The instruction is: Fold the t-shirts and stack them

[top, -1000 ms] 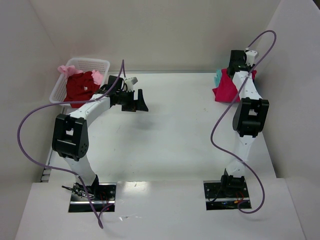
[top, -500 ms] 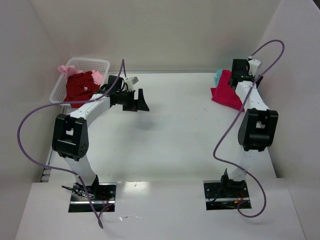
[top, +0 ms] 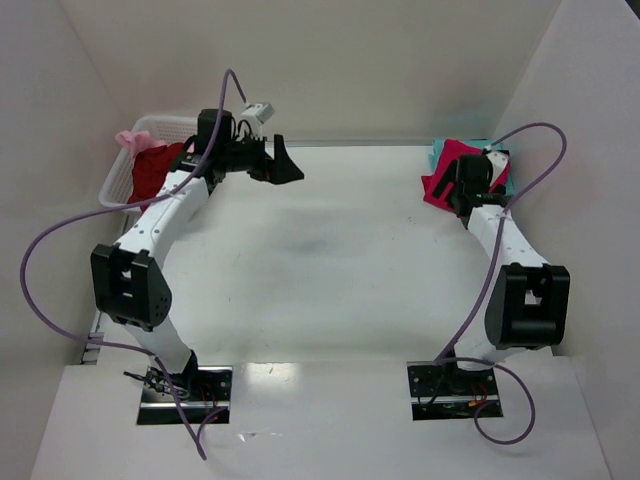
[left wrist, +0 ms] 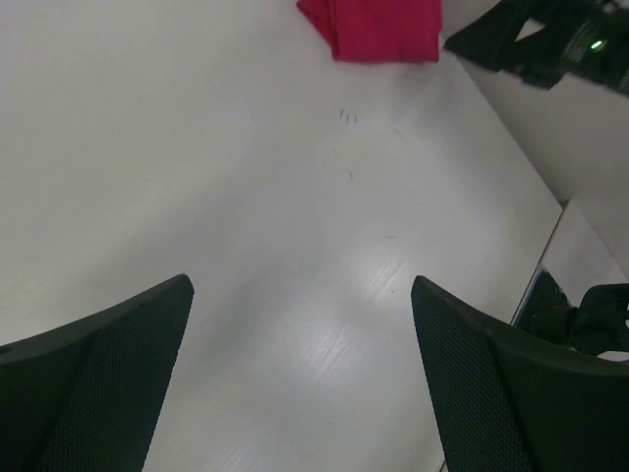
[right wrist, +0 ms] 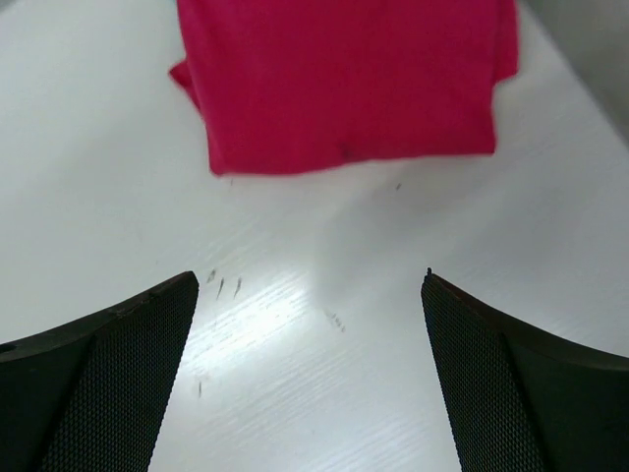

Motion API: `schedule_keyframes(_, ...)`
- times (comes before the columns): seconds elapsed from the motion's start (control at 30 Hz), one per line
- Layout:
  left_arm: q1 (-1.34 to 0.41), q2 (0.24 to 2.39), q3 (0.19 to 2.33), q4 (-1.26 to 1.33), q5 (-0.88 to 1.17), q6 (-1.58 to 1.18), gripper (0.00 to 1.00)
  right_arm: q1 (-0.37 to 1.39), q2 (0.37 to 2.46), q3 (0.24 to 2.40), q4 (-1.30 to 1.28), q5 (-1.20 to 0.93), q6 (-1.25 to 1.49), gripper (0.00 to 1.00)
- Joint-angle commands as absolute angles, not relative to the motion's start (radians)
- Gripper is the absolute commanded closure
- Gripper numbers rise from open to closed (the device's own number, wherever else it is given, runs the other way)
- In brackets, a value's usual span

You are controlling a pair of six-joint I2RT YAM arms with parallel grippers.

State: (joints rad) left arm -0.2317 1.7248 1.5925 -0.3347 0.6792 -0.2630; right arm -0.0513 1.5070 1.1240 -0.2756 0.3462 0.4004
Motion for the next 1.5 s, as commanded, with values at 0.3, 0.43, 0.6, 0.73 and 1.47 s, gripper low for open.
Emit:
schedule_keyframes(0.3,-0.236,1.468,1.542,-0.272,0.617,-0.261,0.00,0.140,1.780,1.352,-0.250,0.626,0.581,0.00)
schedule_keyframes(0.43,-0.236,1.443,1.496,-0.281,0.617,-0.285,0.00,0.140,1.902,1.486,-0.290,0.737,0.603,0.00)
schedule_keyframes(0.6,-0.236,1.465,1.516,-0.291,0.637,-0.305,0.00,0.118,2.022,1.627,-0.299,0.741,0.658,0.00)
schedule_keyframes(0.73,-0.236,1.474,1.525,-0.291,0.656,-0.314,0.00,0.098,2.082,1.709,-0.356,0.772,0.768,0.00)
schedule_keyframes(1.47,-0.245,1.411,1.419,-0.267,0.574,-0.391,0.00,0.002,2.322,1.940,-0.482,0.716,1.048,0.00)
